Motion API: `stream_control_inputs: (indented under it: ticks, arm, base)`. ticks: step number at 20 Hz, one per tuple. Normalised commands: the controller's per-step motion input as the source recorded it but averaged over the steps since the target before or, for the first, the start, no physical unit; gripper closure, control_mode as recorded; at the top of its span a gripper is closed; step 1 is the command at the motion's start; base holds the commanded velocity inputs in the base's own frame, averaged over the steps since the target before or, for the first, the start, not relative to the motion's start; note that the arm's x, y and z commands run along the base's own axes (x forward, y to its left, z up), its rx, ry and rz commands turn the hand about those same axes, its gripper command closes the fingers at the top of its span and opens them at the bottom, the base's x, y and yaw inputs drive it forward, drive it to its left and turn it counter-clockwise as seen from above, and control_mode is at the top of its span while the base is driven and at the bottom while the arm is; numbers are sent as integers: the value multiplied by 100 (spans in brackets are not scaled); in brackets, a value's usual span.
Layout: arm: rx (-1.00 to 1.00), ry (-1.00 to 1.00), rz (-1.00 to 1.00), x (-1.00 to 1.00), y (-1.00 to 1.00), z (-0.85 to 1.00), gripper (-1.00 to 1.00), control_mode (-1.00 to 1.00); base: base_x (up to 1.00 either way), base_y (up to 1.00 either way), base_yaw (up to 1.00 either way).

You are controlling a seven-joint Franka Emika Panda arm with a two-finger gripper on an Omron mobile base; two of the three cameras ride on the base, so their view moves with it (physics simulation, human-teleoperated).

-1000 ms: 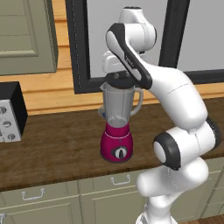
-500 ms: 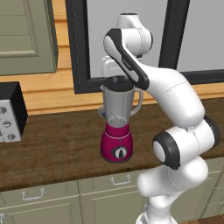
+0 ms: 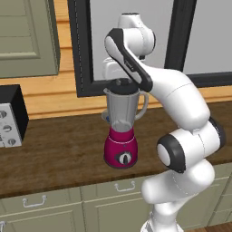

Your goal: Close the lid blender by securely placing the lid on top.

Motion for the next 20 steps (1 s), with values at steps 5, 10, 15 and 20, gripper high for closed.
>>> stream_control_inputs:
  ticks: [5, 10, 15, 20]
  arm:
    - [-1, 0, 0, 6, 27, -33, 100, -100]
    - [0, 13, 0, -17, 15, -3, 100, -100]
    - [0, 18, 0, -14, 23, -5, 100, -100]
    - [0, 17, 0, -1, 16, -42, 100, -100]
  base:
    - [0, 0, 0]
    - [0, 0, 0]
    - [0, 0, 0]
    - [0, 0, 0]
